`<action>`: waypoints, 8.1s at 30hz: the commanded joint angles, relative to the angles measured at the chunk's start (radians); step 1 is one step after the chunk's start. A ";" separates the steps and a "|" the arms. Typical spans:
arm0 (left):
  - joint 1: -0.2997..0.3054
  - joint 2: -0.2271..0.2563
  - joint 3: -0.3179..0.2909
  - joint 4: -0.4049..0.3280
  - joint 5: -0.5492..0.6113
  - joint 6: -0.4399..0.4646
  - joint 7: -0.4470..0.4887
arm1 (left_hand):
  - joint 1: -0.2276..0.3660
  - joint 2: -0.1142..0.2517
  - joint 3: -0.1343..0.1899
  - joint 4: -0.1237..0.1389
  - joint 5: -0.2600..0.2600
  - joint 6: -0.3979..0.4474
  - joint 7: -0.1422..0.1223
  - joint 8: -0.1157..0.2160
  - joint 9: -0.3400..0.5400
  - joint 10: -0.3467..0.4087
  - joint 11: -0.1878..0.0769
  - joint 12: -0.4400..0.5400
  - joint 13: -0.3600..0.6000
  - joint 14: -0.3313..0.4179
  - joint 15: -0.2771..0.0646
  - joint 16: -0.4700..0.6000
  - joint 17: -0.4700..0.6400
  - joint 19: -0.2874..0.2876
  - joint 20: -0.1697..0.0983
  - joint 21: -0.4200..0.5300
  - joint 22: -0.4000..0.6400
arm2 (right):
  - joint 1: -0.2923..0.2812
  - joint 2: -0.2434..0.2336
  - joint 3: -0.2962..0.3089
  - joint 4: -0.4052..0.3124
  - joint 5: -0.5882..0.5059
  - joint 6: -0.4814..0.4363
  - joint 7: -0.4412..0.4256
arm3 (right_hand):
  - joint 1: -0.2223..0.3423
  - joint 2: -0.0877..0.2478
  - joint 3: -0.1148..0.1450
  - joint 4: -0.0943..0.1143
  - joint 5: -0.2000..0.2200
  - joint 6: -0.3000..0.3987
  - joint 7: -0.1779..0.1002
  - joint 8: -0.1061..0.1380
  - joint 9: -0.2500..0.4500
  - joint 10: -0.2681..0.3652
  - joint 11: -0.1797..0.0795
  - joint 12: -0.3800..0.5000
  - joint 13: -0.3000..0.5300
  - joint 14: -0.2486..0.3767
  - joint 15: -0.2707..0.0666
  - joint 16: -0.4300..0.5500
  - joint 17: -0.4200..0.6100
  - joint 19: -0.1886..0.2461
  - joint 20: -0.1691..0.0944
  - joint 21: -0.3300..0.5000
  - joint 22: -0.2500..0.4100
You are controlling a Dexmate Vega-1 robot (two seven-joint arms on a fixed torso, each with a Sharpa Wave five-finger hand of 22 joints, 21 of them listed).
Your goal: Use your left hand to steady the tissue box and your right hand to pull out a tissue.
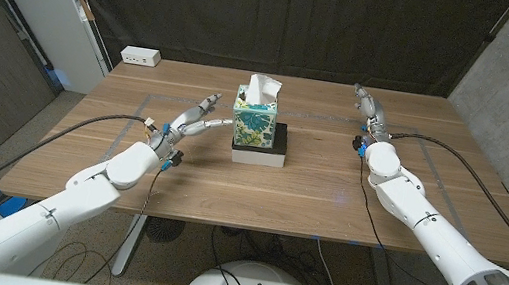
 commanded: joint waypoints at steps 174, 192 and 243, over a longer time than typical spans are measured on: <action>-0.321 0.020 0.081 0.066 -0.102 0.004 -0.368 | 0.608 0.279 0.035 0.001 -0.307 0.421 -0.024 0.255 0.026 0.436 -0.027 -0.013 0.028 0.525 -0.119 -0.009 0.000 0.405 -0.010 0.035 0.023 | -0.318 -0.076 0.142 -0.307 0.046 0.071 -0.051 | 0.006 0.031 0.003 -0.027 -0.005 -0.010 -0.003 -0.007 0.002 -0.005 0.000 -0.003 0.002 0.000 0.004 -0.006 -0.010 0.002 -0.008 0.000 0.002; -0.352 0.003 0.097 0.102 -0.103 -0.005 -0.390 | 0.607 0.278 0.038 0.000 -0.307 0.421 -0.024 0.253 0.027 0.433 -0.031 -0.014 0.029 0.522 -0.120 -0.011 0.000 0.403 -0.009 0.035 0.023 | -0.408 -0.084 0.171 -0.397 0.044 0.053 -0.094 | 0.003 0.033 0.005 -0.021 -0.005 -0.019 0.000 -0.009 0.001 -0.014 0.002 -0.005 0.001 -0.009 0.001 -0.007 -0.007 -0.001 -0.015 -0.002 0.001; -0.383 -0.022 0.118 0.163 -0.112 -0.041 -0.424 | 0.604 0.277 0.046 -0.001 -0.307 0.420 -0.026 0.246 0.028 0.426 -0.035 -0.014 0.030 0.514 -0.122 -0.012 -0.001 0.402 -0.009 0.034 0.023 | -0.469 -0.099 0.201 -0.530 0.066 0.003 -0.066 | -0.015 0.047 0.027 0.034 0.003 -0.095 -0.010 -0.020 0.000 -0.091 -0.014 -0.018 -0.003 -0.074 -0.009 -0.016 0.010 -0.045 -0.048 -0.012 0.001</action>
